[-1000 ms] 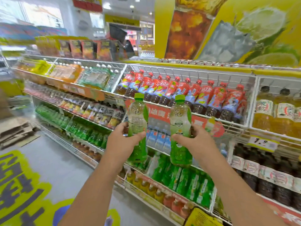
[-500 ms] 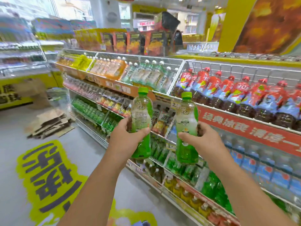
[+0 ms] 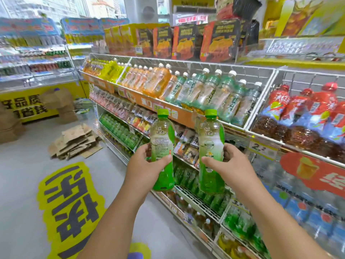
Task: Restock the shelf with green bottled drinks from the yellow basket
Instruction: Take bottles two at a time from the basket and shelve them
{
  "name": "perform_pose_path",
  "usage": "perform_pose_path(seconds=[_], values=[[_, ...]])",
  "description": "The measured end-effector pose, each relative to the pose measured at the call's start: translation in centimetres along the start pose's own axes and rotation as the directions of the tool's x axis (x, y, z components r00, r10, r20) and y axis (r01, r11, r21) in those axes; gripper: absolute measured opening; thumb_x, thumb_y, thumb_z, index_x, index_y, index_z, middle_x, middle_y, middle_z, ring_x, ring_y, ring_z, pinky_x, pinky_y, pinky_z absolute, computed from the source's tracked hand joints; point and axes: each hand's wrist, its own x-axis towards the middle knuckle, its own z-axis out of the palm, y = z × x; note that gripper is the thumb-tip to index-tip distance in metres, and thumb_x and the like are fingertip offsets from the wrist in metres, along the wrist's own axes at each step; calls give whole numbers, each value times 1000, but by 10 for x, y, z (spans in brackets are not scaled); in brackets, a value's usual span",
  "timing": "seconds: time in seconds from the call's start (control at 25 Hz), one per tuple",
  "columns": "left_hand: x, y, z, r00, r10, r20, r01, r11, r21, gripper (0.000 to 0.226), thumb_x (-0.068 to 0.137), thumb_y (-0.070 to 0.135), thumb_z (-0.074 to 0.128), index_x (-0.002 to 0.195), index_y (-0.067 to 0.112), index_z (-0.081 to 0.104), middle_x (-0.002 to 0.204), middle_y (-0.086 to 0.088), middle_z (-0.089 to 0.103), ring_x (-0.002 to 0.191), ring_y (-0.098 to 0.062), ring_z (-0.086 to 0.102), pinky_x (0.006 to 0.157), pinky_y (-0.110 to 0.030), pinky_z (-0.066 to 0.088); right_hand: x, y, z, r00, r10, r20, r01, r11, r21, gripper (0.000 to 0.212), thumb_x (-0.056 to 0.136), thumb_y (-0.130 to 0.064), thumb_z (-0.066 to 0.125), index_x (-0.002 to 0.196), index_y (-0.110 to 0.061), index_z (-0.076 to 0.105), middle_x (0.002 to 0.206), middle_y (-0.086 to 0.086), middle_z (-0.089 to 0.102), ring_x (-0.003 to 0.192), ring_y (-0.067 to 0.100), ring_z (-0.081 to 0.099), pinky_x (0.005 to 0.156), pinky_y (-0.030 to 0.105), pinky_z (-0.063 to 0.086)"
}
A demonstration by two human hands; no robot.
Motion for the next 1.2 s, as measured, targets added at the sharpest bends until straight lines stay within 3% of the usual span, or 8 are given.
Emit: perform_pose_path(seconds=[0.12,0.24,0.4,0.52,0.64,0.76,0.96,1.2], values=[[63,-3,-9,1000,-3,20,4,1000,-14,36,78,29,86,107,35,67,105,11,74,93,-12,72,80,-40,60,41,-1,25,1000,20,-18,-20,1000,-14,33,85,-33,82,108,-38,59,102,-22,65,70,-22,60,51,9,47],[127,-9,-20,997,14,72,-14,1000,1,49,78,34,85,122,30,65,111,10,72,97,-12,71,82,-40,60,84,-2,57,997,25,-69,-28,999,-43,38,84,-37,82,112,-41,57,109,-22,63,80,-16,60,61,18,51],[222,-24,-45,977,44,210,-51,998,31,53,77,40,84,125,35,62,112,11,71,98,-15,71,83,-44,61,137,-2,115,976,36,-216,-48,998,-50,76,77,-49,84,142,-30,50,135,-14,58,120,11,57,91,38,54],[285,-22,-63,943,38,332,-61,996,59,51,81,35,84,125,34,58,108,17,66,96,-12,69,78,-37,59,167,-13,156,945,81,-316,-94,995,-26,79,79,-48,83,146,-28,46,136,-17,53,125,11,51,94,38,52],[327,-21,-70,908,50,417,-78,996,50,52,82,31,84,122,37,51,104,21,62,94,-8,67,67,-27,52,186,-18,186,912,149,-383,-169,985,-19,89,61,-67,83,139,-38,51,136,-15,61,123,17,61,94,48,58],[363,-28,-64,867,61,494,-92,995,39,56,80,35,85,125,34,51,112,17,64,97,-4,64,68,-23,51,198,-19,202,881,175,-440,-190,982,12,59,70,-55,85,122,-45,59,117,-20,70,108,10,68,88,45,61],[387,-47,-41,848,21,529,-34,999,14,59,76,36,88,125,33,56,114,14,68,102,-12,68,85,-38,59,213,-7,196,846,200,-494,-229,973,2,57,70,-54,86,120,-46,60,115,-21,70,110,10,67,92,48,60],[400,-73,-35,807,1,590,-13,1000,17,45,79,24,86,113,31,58,104,13,68,93,-10,70,68,-26,55,220,12,210,825,249,-507,-243,967,80,51,76,-43,87,120,-41,61,109,-20,73,101,7,71,88,45,62]])
